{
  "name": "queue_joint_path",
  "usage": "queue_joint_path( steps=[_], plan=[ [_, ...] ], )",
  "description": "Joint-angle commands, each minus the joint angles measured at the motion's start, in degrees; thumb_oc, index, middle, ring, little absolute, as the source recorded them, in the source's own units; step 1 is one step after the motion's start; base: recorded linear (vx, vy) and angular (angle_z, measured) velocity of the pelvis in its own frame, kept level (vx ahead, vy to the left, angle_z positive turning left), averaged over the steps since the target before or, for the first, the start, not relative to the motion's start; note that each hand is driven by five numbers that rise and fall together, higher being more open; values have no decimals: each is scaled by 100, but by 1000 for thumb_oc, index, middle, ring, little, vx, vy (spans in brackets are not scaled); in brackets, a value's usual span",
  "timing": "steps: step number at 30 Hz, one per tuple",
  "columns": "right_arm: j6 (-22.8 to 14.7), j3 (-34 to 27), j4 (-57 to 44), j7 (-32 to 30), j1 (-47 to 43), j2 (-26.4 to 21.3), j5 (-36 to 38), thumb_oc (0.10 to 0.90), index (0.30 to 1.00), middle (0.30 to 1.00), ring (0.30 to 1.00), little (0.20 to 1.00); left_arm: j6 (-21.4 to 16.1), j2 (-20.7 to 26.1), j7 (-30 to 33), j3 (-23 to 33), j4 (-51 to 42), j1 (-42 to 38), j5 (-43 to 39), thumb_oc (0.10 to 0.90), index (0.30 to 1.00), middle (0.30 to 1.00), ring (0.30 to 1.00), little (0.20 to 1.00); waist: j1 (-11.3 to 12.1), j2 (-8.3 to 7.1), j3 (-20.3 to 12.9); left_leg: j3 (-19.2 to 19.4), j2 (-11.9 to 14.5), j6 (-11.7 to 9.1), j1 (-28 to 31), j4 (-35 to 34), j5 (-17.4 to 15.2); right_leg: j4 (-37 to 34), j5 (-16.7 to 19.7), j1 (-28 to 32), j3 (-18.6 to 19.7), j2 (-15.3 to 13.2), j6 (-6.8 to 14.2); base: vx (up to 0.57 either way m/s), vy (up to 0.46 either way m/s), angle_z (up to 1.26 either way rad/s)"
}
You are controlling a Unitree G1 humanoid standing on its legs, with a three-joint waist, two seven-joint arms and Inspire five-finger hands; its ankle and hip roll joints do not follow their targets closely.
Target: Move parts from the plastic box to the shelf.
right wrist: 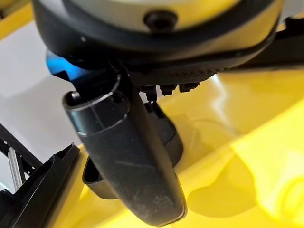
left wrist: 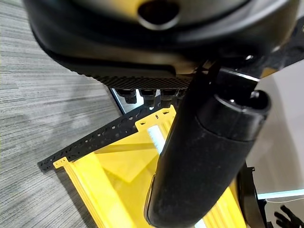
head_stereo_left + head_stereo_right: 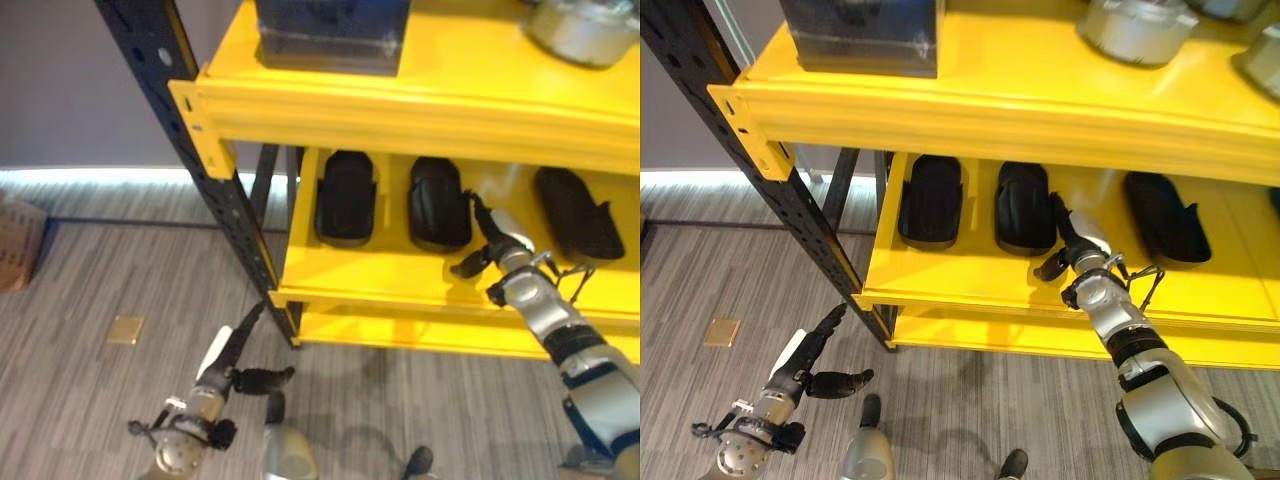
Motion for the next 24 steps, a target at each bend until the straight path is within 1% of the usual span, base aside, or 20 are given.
queue_joint_path(
  steps=[1,5,7,11,18,24],
  plan=[
    [-250,184,-148,-361,-1017,-362,19,900,1000,1000,1000,1000,-553,368,161,74,-630,-106,-240,900,1000,1000,1000,1000,-12,-245,-291,-3,-24,266,-520,-90,574,1044,-383,-223,226,-383,24,-31,10,10],
    [-203,495,-26,-308,-1404,-385,-164,900,1000,1000,1000,1000,-554,383,252,83,-566,-208,-270,900,1000,1000,1000,1000,13,-187,-88,-36,-47,296,-660,-10,571,1160,-387,-416,270,-433,0,-27,12,2],
    [-202,532,28,-356,-1538,-418,-186,900,1000,1000,1000,1000,-575,374,300,93,-582,-235,-288,900,1000,1000,1000,1000,14,-156,-18,-52,-69,303,-739,15,571,1165,-371,-479,260,-452,2,0,0,0],
    [-177,674,129,-393,-1827,-434,-232,900,1000,1000,1000,1000,-572,372,388,80,-599,-283,-278,900,1000,1000,1000,1000,29,-168,92,-99,-75,330,-869,102,550,1222,-373,-598,272,-470,-15,-7,3,3],
    [-162,791,409,-385,-2035,-418,-227,900,1000,1000,1000,1000,-574,377,468,104,-633,-331,-289,900,1000,1000,1000,1000,59,-169,218,-169,-98,344,-1023,191,539,1298,-380,-716,274,-489,-38,-4,0,1],
    [-150,892,884,-332,-2135,-424,-269,900,1000,1000,1000,1000,-605,378,514,69,-661,-426,-305,900,1000,1000,1000,1000,124,-78,378,-260,-152,365,-1195,286,538,1429,-400,-866,259,-536,-64,-15,7,6]
  ],
)
